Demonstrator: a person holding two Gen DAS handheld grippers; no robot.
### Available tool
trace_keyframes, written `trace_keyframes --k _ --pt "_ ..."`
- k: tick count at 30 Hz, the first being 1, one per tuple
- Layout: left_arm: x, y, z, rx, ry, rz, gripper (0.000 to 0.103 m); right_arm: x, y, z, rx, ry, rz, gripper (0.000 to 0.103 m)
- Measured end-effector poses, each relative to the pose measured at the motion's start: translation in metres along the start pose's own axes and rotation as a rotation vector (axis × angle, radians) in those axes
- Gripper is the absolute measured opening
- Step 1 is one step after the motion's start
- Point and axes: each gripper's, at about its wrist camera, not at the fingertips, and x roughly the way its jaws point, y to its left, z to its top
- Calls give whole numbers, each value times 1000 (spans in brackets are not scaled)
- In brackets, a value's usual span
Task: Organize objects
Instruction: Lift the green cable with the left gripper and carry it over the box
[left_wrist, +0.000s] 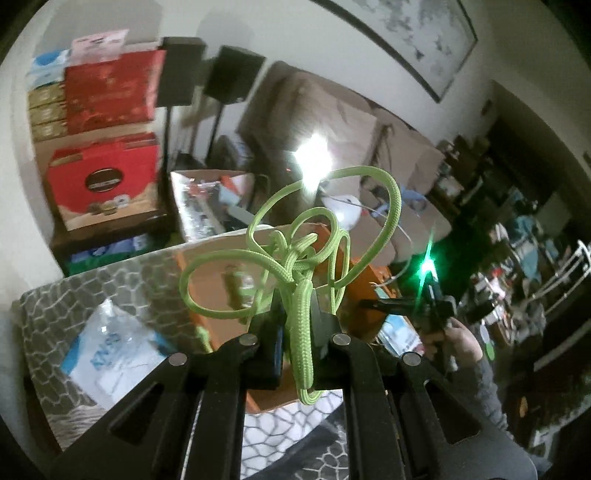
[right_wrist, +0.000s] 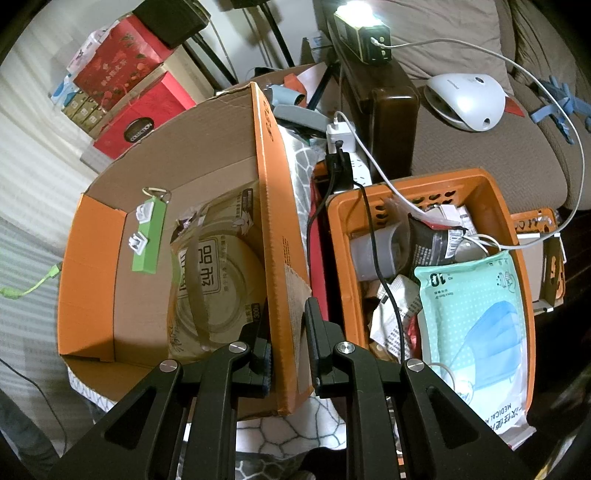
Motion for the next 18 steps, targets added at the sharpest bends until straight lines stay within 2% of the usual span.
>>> trace_keyframes --k 11,18 --pt "25 -56 4 81 43 -58 9 0 -1 0 0 0 -1 14" --pt "69 -60 -9 93 98 -51 9 0 0 1 0 0 -2 14"
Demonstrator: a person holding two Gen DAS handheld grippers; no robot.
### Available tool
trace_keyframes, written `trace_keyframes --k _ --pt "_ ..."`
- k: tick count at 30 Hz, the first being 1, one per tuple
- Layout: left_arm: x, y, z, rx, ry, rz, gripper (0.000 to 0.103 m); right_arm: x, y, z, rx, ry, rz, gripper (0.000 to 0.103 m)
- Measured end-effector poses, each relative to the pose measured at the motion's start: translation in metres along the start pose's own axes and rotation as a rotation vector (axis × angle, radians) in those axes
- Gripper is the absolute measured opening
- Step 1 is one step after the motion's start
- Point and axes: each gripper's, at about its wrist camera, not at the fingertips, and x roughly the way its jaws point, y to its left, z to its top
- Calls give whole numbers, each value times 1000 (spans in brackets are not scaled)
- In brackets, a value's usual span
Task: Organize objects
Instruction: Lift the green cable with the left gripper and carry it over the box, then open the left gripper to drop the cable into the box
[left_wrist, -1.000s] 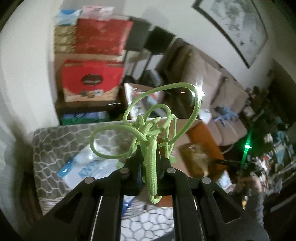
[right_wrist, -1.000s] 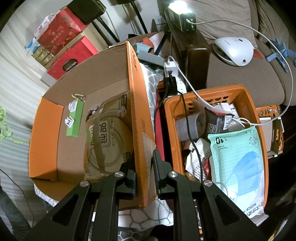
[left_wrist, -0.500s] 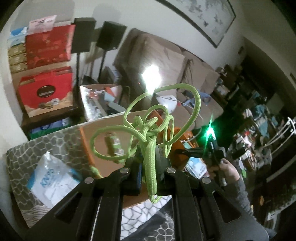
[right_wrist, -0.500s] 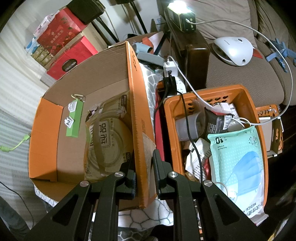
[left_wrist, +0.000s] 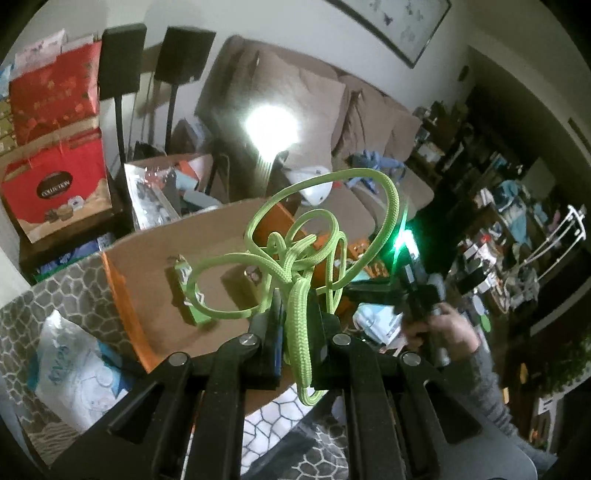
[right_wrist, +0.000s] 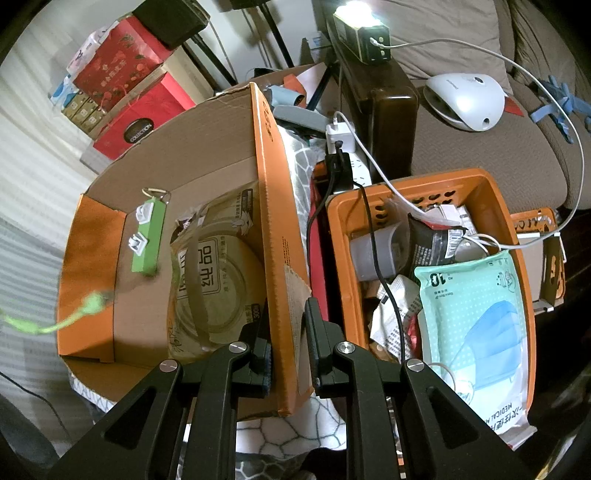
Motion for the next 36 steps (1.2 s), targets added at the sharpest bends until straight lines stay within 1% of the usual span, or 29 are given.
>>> trace_keyframes --k 2,6,11,15,18,24,28,32,33,34,35,36 --pt "19 6 -8 -2 25 16 9 0 0 0 0 0 0 14" --pt "49 22 -24 -14 86 23 9 0 0 0 0 0 0 14" --pt "76 32 -41 -1 167 37 9 0 0 0 1 0 0 14" --pt "92 38 -53 -7 228 60 9 1 0 -1 2 4 -3 14" --pt "104 47 -63 -39 276 74 9 2 1 -1 4 4 -4 14" --pt "116 62 -77 -88 338 102 9 3 2 -2 4 7 -9 14" --pt "124 58 -79 -58 378 104 9 5 2 -2 3 10 -11 14" --pt "136 48 -83 2 417 144 10 5 2 -3 6 10 -11 14" --pt "135 44 -84 16 418 151 16 5 2 -3 7 10 -11 14" --pt "135 42 -86 29 417 147 26 5 2 -2 9 11 -10 14" --pt "134 39 -87 32 413 139 33 5 2 -3 10 11 -8 14" --pt "131 36 -87 39 403 129 43 5 3 -3 9 12 -8 14"
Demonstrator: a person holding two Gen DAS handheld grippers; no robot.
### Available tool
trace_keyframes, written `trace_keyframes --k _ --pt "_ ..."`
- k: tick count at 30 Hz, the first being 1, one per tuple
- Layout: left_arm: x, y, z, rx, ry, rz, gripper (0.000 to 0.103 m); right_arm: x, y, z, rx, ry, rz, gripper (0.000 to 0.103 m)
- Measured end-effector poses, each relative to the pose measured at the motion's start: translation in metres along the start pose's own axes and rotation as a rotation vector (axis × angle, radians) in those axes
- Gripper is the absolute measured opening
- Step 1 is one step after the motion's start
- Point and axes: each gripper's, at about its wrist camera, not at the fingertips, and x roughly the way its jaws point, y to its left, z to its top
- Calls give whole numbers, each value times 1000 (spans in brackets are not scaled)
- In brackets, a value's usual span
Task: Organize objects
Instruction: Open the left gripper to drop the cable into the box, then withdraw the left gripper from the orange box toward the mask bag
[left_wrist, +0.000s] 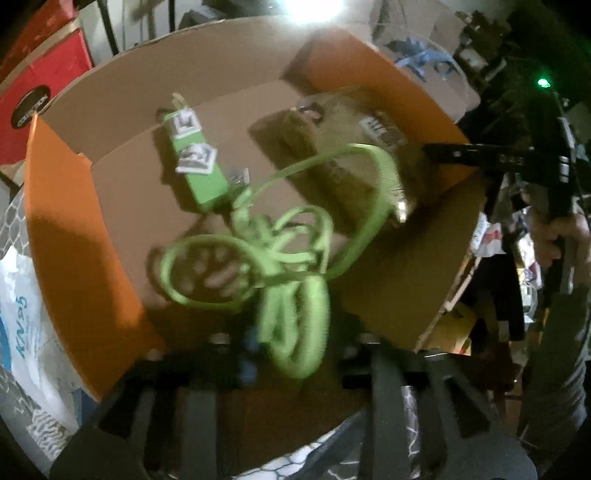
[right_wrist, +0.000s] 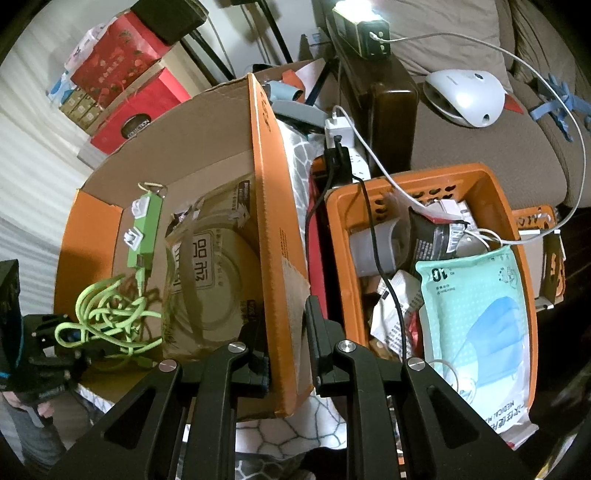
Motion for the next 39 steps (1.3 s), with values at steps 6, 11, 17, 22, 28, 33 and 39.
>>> trace_keyframes --k 6,11,17,22,28,33,39 --pt "-28 -5 2 -9 -61 -21 76 0 0 1 2 1 -1 14" --pt "-57 -2 2 -28 -91 -51 86 0 0 1 2 1 -1 14" --pt "-84 10 0 -57 -142 -41 86 0 0 1 1 1 -1 14" --pt "-106 33 -8 -103 -197 5 88 -1 0 1 1 1 -2 15" --pt "-126 82 -26 -201 -254 55 92 0 -1 1 2 1 -2 14" --pt "-127 130 -44 -305 -264 108 92 -1 -1 1 2 2 -3 15" --pt "-124 177 -65 -421 -284 138 97 -1 -1 1 2 1 -2 15"
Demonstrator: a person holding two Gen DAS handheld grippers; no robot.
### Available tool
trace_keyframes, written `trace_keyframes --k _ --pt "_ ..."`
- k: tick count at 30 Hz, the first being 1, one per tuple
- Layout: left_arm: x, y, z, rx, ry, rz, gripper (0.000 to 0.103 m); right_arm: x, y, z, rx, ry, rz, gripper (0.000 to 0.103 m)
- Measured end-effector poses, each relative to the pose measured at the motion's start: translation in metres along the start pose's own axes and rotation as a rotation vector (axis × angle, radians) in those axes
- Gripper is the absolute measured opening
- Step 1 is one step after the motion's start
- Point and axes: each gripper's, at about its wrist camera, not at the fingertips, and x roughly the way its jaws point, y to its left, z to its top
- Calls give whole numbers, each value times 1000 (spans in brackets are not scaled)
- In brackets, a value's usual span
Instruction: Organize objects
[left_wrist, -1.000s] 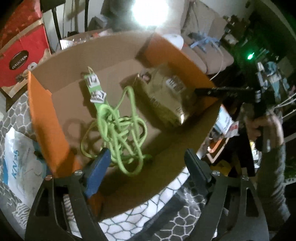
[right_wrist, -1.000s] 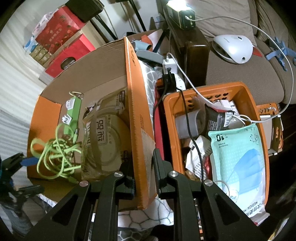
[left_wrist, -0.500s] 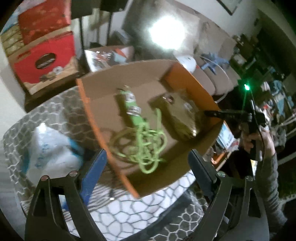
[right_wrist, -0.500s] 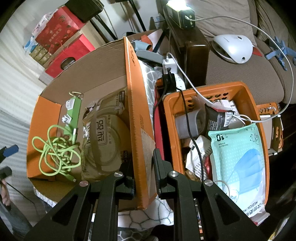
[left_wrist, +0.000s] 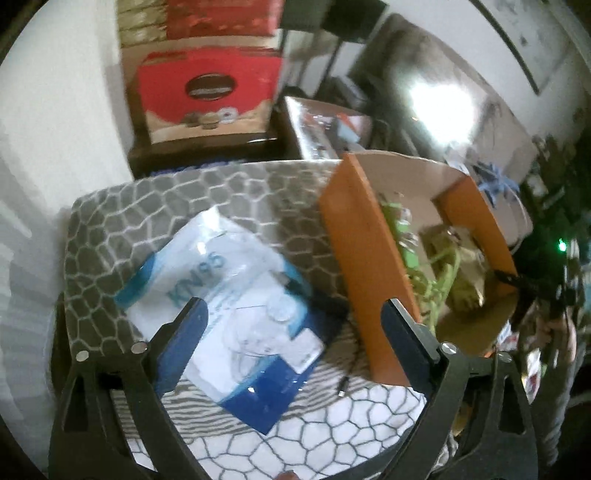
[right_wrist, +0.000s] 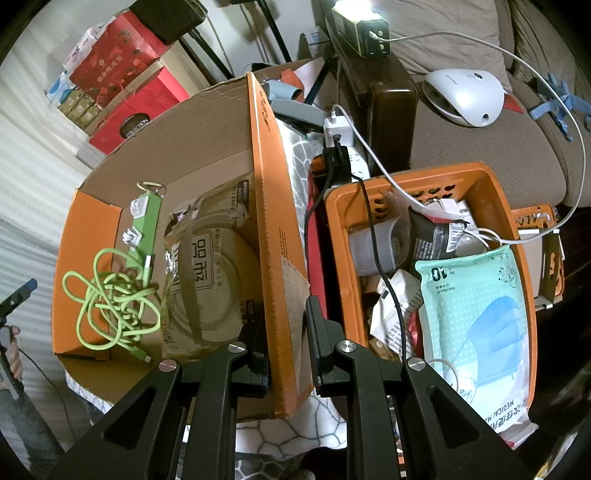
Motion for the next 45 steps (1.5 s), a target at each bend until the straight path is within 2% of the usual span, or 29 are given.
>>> trace_keyframes --k 7,11,14,19,23,25,34,40,45 --pt "24 25 -5 -134 54 -26 98 0 -1 0 0 0 -1 15" --pt "44 20 -4 -150 71 -20 96 0 0 0 0 0 -2 15" --pt "60 11 -3 -144 88 -19 89 0 -1 0 0 1 -1 15" --pt "85 -1 2 -148 111 -2 61 0 -1 -1 0 1 -2 15" --pt "98 -4 6 -161 115 11 47 0 -4 -2 2 4 -2 15" --pt "103 -5 7 -169 117 14 36 1 -4 -3 1 5 -5 15" --pt "116 -6 6 -175 127 51 18 1 -3 -3 1 6 -6 15" --pt "110 -6 4 -162 102 48 13 1 -3 -3 1 6 -6 15" --pt "96 -7 6 -163 77 6 9 1 -4 -3 1 6 -7 15"
